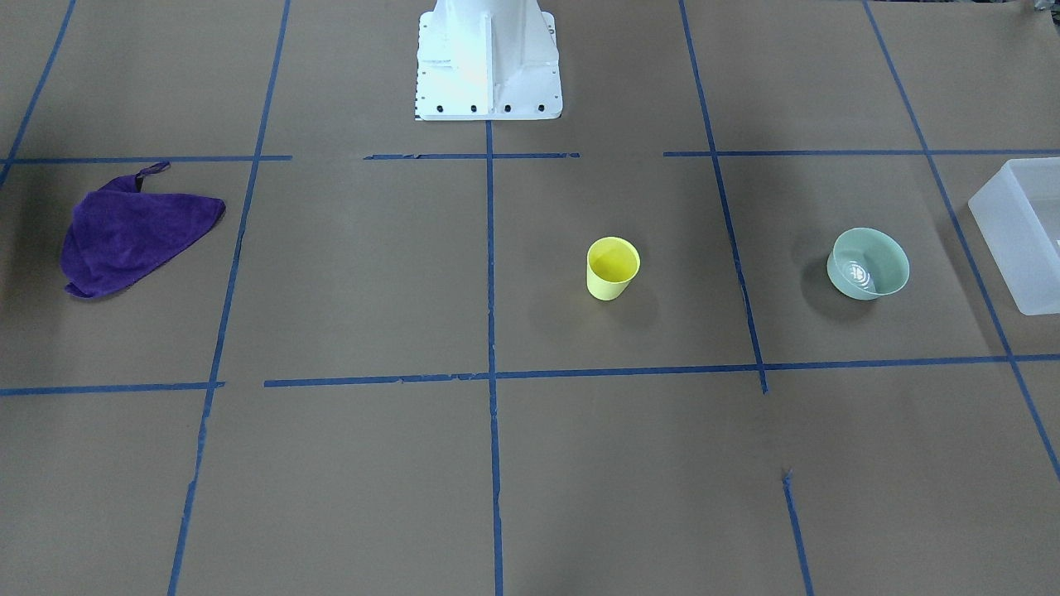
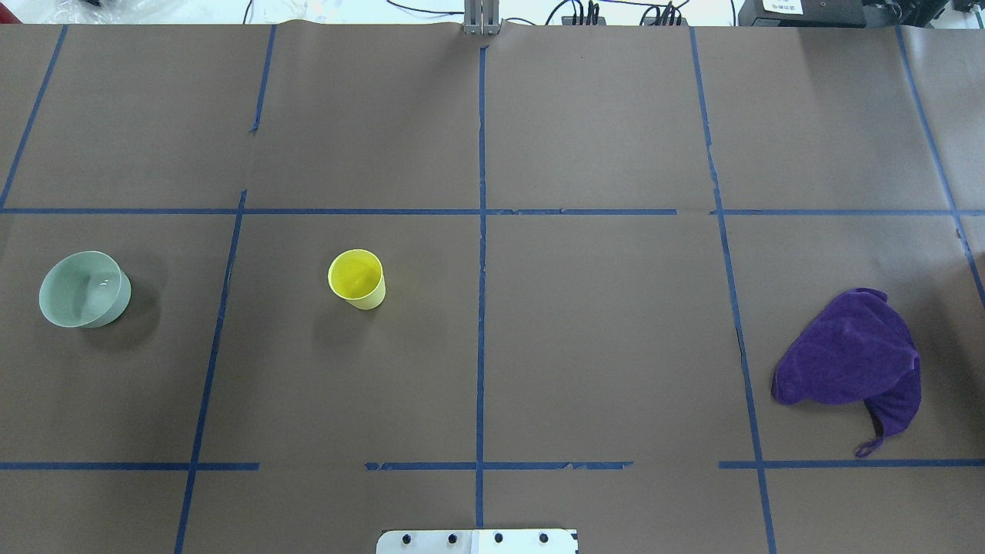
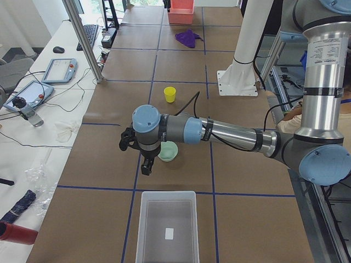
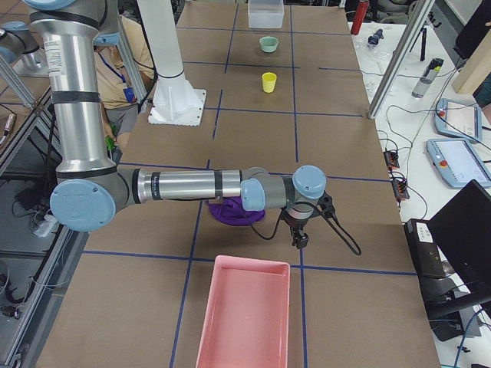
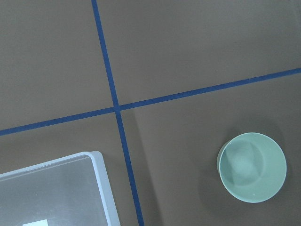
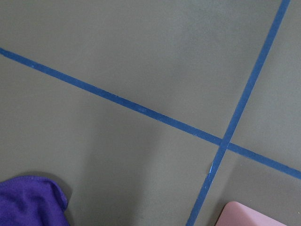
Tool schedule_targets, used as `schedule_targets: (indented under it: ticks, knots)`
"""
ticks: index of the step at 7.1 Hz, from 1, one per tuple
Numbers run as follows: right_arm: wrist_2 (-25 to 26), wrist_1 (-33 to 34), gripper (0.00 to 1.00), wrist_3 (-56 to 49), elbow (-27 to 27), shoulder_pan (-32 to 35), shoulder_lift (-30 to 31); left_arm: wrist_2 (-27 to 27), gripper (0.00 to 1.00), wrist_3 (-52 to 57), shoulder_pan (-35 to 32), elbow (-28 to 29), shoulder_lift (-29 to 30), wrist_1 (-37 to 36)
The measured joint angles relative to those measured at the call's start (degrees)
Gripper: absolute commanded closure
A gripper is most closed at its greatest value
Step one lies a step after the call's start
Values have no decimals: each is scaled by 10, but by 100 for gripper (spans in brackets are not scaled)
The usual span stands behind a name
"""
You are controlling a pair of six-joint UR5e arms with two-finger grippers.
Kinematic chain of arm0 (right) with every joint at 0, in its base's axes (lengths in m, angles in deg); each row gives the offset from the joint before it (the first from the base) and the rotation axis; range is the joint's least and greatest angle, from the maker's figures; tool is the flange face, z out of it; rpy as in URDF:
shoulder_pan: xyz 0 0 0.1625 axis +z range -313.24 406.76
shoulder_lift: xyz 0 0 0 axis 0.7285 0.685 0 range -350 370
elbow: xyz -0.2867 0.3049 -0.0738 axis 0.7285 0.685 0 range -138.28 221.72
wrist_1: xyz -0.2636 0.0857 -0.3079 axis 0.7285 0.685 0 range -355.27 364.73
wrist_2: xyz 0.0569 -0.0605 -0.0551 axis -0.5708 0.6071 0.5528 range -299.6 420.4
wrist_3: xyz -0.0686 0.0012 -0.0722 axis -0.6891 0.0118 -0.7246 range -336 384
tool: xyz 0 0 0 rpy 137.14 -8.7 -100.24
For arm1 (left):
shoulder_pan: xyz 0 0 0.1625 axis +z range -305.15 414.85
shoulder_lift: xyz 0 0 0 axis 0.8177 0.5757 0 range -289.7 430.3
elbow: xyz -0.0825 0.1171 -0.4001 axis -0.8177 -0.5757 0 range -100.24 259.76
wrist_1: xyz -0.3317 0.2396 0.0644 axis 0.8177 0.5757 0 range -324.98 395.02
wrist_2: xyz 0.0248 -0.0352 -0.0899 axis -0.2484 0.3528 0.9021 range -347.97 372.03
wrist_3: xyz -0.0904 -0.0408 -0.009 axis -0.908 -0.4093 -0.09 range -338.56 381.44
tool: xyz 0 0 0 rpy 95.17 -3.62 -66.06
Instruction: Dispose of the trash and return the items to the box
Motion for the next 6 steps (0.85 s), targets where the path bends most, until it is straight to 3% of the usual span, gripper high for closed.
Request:
schedule_targets:
  ticks: [2, 3, 6]
  knots:
    - [1, -10, 0, 1, 2, -2, 7, 19, 0, -37, 33, 5, -18, 52]
    - [2, -14, 0, 1, 6, -7, 7, 21, 0, -114, 78, -6, -20, 103]
    - [4, -44, 0, 1, 14, -24, 7, 14, 0, -473, 256, -76, -6, 284]
